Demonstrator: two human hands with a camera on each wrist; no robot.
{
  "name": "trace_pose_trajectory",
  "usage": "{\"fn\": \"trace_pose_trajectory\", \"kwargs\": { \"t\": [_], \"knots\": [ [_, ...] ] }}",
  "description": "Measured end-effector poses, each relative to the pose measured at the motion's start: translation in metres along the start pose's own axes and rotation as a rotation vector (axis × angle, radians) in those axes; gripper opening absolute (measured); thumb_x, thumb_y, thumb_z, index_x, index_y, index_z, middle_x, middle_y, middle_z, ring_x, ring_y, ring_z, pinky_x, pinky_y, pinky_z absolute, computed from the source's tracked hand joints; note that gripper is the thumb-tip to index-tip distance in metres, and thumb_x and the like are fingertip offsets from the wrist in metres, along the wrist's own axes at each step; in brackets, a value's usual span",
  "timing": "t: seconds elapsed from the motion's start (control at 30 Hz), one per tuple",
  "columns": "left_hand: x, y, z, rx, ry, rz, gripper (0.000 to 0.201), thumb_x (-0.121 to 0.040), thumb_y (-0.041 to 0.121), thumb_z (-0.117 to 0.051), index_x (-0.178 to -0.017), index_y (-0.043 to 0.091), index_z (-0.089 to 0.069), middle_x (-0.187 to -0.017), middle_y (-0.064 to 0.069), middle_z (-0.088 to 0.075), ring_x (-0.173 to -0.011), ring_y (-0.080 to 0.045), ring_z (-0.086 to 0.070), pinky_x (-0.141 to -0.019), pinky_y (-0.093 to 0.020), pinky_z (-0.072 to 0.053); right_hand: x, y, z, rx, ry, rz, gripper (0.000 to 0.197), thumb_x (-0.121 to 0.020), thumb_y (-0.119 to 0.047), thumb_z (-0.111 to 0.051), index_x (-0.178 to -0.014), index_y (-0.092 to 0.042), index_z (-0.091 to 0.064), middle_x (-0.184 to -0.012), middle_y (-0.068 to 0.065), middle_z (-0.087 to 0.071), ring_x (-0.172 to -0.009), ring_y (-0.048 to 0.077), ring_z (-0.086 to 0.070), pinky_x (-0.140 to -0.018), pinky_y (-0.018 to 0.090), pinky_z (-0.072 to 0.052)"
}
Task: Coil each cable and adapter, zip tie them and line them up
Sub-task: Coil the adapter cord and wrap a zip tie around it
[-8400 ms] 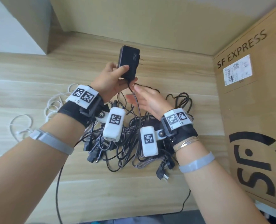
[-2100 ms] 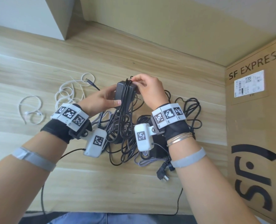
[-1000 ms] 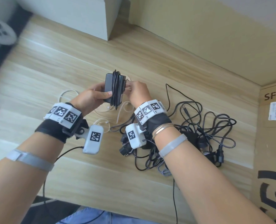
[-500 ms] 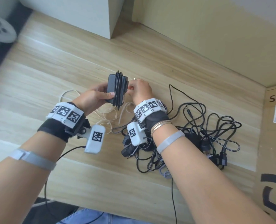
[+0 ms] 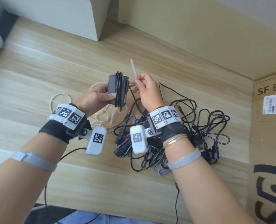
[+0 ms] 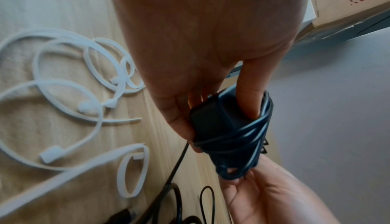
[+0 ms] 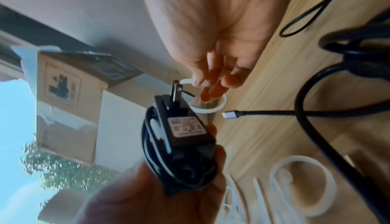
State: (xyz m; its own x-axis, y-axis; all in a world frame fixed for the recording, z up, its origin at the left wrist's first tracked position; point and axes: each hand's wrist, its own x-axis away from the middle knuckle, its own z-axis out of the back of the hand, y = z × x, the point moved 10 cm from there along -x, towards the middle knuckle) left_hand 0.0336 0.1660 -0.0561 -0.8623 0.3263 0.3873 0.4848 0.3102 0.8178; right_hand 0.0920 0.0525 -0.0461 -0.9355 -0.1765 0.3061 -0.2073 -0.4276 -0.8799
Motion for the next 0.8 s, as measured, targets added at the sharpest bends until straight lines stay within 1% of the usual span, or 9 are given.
{"fn": "trace_pose_trajectory", "kwargs": {
  "t": [0.07,0.13,0.17,0.27,0.33,0.47,0.57,0.67,0.8],
  "knots": [
    [-0.001,0.000,-0.012,-0.001,-0.053,0.001,0.022,-0.080,0.005,-0.054,-0.101,0.009,-0.052,-0.076,0.008,-0.070,-0.071,-0.005,-0.065,-0.064,-0.016,-0.049,0.008,0.002,0.007,0.000,-0.009,-0.009,0.025,-0.097,-0.009,-0.043,-0.079,-0.026,-0.044,-0.075,-0.005,-0.060,-0.054,0.001,-0.051,-0.057,0.019,-0.041],
    [-0.003,-0.002,-0.022,-0.008,-0.093,0.021,0.039,-0.071,0.019,-0.071,-0.104,0.009,-0.053,-0.083,0.007,-0.071,-0.079,-0.008,-0.066,-0.070,-0.019,-0.051,0.016,0.007,0.015,-0.003,-0.031,-0.044,0.024,-0.098,-0.009,-0.040,-0.080,-0.024,-0.044,-0.070,-0.002,-0.057,-0.044,-0.002,-0.047,-0.050,0.016,-0.039],
    [-0.004,-0.005,-0.026,-0.007,-0.108,0.037,0.043,-0.069,0.018,-0.072,-0.107,0.009,-0.053,-0.086,0.006,-0.071,-0.082,-0.010,-0.067,-0.072,-0.020,-0.052,0.020,0.010,0.016,-0.017,-0.046,-0.069,0.023,-0.099,-0.009,-0.039,-0.081,-0.023,-0.044,-0.068,-0.001,-0.056,-0.042,-0.001,-0.045,-0.047,0.016,-0.038],
    [-0.007,-0.013,-0.043,-0.016,-0.161,0.098,0.035,-0.073,0.006,-0.051,-0.108,0.009,-0.053,-0.087,0.004,-0.072,-0.083,-0.010,-0.067,-0.072,-0.021,-0.052,0.031,0.021,0.021,-0.094,-0.076,-0.135,0.020,-0.097,-0.004,-0.036,-0.085,-0.016,-0.048,-0.069,0.008,-0.056,-0.048,0.012,-0.044,-0.047,0.026,-0.034],
    [-0.007,-0.019,-0.057,-0.039,-0.220,0.129,0.037,-0.073,0.007,-0.054,-0.111,0.009,-0.052,-0.088,0.003,-0.072,-0.083,-0.011,-0.067,-0.071,-0.021,-0.052,0.037,0.030,0.025,-0.136,-0.089,-0.184,0.021,-0.095,0.002,-0.032,-0.094,-0.009,-0.050,-0.075,0.010,-0.058,-0.052,0.016,-0.044,-0.047,0.026,-0.033],
    [-0.007,-0.030,-0.077,-0.060,-0.271,0.193,0.067,-0.059,0.029,-0.082,-0.116,0.008,-0.052,-0.094,0.001,-0.071,-0.088,-0.015,-0.066,-0.075,-0.025,-0.052,0.048,0.049,0.037,-0.176,-0.090,-0.237,0.023,-0.095,0.003,-0.033,-0.095,-0.010,-0.053,-0.074,0.007,-0.058,-0.055,0.017,-0.045,-0.044,0.020,-0.034],
    [-0.008,-0.036,-0.089,-0.023,-0.286,0.208,0.079,-0.054,0.040,-0.084,-0.119,0.006,-0.052,-0.102,-0.003,-0.069,-0.097,-0.018,-0.064,-0.081,-0.027,-0.051,0.055,0.062,0.049,-0.209,-0.042,-0.251,0.025,-0.096,-0.001,-0.036,-0.088,-0.015,-0.055,-0.066,0.004,-0.055,-0.046,0.009,-0.046,-0.045,0.020,-0.036],
    [-0.010,-0.042,-0.097,0.024,-0.278,0.222,0.083,-0.055,0.039,-0.084,-0.122,0.004,-0.050,-0.109,-0.007,-0.067,-0.103,-0.021,-0.062,-0.085,-0.029,-0.051,0.067,0.071,0.053,-0.408,-0.029,-0.290,0.021,-0.097,-0.002,-0.037,-0.087,-0.013,-0.052,-0.063,-0.001,-0.057,-0.048,0.008,-0.050,-0.046,0.019,-0.041],
    [-0.011,-0.050,-0.100,0.095,-0.247,0.263,0.080,-0.057,0.033,-0.084,-0.121,0.001,-0.047,-0.107,-0.008,-0.068,-0.101,-0.021,-0.065,-0.082,-0.026,-0.052,0.082,0.081,0.063,-0.659,0.012,-0.305,0.018,-0.099,-0.008,-0.038,-0.082,-0.011,-0.044,-0.068,0.003,-0.054,-0.057,0.013,-0.049,-0.053,0.022,-0.043]
  ]
}}
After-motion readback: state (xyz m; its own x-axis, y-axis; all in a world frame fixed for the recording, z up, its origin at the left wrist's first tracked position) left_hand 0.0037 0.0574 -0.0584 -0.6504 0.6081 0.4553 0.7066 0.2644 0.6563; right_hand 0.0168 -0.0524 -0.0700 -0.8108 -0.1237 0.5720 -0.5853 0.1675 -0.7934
